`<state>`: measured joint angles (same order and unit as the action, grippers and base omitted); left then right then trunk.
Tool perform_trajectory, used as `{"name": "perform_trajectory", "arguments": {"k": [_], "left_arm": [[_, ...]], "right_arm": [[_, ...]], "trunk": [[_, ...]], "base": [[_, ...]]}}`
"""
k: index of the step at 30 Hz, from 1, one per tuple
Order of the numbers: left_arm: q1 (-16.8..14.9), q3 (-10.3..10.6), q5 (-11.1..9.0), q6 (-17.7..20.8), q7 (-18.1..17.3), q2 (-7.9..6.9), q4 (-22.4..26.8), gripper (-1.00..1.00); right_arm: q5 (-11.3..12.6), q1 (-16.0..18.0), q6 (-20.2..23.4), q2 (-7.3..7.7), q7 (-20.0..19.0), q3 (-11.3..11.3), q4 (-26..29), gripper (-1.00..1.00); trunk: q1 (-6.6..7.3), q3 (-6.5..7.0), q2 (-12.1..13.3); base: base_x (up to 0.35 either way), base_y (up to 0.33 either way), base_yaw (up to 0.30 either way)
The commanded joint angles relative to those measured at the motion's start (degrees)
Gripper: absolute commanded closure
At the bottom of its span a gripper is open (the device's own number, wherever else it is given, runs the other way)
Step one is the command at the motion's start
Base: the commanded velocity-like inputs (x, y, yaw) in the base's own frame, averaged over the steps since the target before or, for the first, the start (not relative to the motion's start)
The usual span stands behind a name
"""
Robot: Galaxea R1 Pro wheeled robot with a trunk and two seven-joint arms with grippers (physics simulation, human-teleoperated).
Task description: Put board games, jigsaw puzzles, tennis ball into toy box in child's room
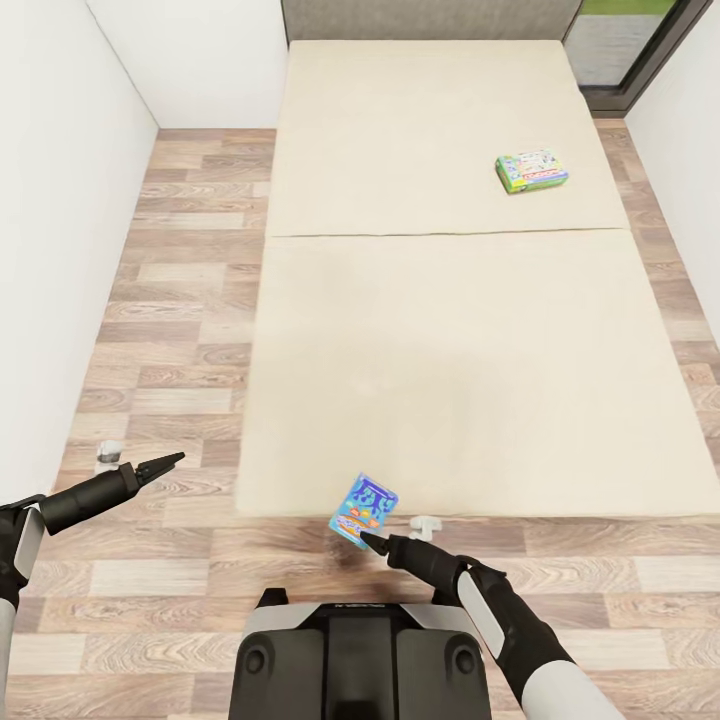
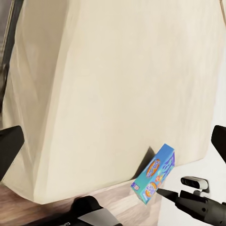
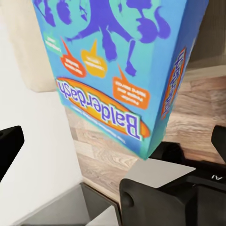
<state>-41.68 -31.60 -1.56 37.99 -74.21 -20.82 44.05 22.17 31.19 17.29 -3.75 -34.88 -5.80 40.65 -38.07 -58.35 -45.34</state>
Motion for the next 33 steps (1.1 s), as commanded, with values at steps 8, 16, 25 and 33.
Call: {"name": "perform_trajectory", "arguments": {"k": [8,16,25,33], "left_arm": [[0.00,-0.04,-0.11,0.60,-0.15,-0.01,-0.02,-1.00],[-0.03,-0.04,-0.11,0.60,-0.15,-0.01,-0.02,-1.00],[0.00,-0.04,-0.11,0.60,-0.15,-0.01,-0.02,-1.00],[0.01,-0.04,-0.11,0.60,-0.15,0.03,-0.02,-1.00]], "right_arm": [[0.66,0.01,-0.01,0.05,0.06,-1.79,0.05,-1.00],[0.68,0.01,-0.12,0.01,0.08,-2.88,0.05,-1.00],[0.68,0.01,-0.15,0.05,0.08,-3.12,0.05,-1.00],[0.68,0.01,-0.15,0.06,0.08,-3.16,0.07,-1.00]], "trunk": [[-0.01,-0.03,-0.04],[-0.01,-0.03,-0.04],[-0.01,-0.03,-0.04],[-0.01,-0.03,-0.04]], "base": [[0.000,0.053,0.000],[0.000,0.011,0.000],[0.000,0.002,0.000],[0.000,0.000,0.000]]}}
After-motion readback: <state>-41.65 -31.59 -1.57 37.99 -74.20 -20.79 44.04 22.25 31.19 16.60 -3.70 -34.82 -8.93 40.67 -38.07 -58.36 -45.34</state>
